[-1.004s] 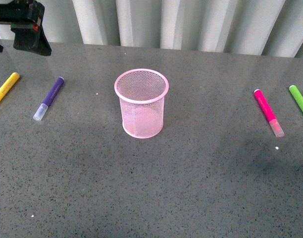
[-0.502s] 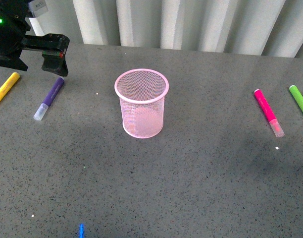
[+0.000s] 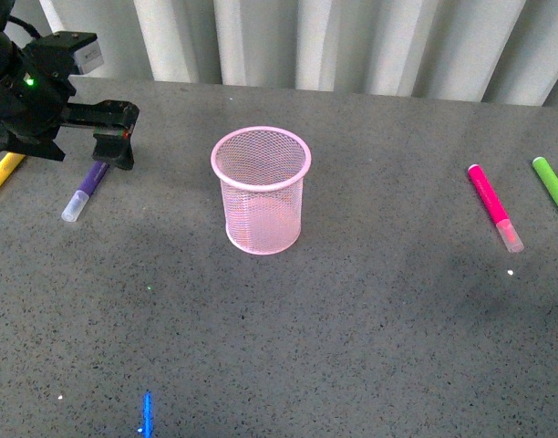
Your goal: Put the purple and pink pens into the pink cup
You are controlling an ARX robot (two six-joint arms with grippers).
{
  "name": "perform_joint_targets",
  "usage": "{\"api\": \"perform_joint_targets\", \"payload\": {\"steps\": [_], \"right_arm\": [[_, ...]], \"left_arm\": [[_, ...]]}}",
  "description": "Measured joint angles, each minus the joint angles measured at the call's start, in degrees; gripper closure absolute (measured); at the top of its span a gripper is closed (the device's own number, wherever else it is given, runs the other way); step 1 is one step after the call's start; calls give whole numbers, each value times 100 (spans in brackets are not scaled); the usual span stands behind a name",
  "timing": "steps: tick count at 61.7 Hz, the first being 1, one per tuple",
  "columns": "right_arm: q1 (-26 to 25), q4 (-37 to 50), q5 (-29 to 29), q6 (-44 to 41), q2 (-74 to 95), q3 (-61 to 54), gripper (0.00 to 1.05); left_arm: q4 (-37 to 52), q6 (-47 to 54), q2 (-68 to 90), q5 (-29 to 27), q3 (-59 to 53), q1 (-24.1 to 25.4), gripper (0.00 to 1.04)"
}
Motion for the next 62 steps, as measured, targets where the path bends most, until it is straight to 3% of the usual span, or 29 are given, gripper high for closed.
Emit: {"api": "perform_joint_targets", "payload": {"steps": [55, 62], "right_arm": [[0, 0, 0, 0, 0, 0, 7], [0, 0, 0, 0, 0, 0, 7]], "left_arm": [[-372, -55, 835, -179, 942, -2, 7], [-367, -68, 839, -201, 892, -55, 33]]}}
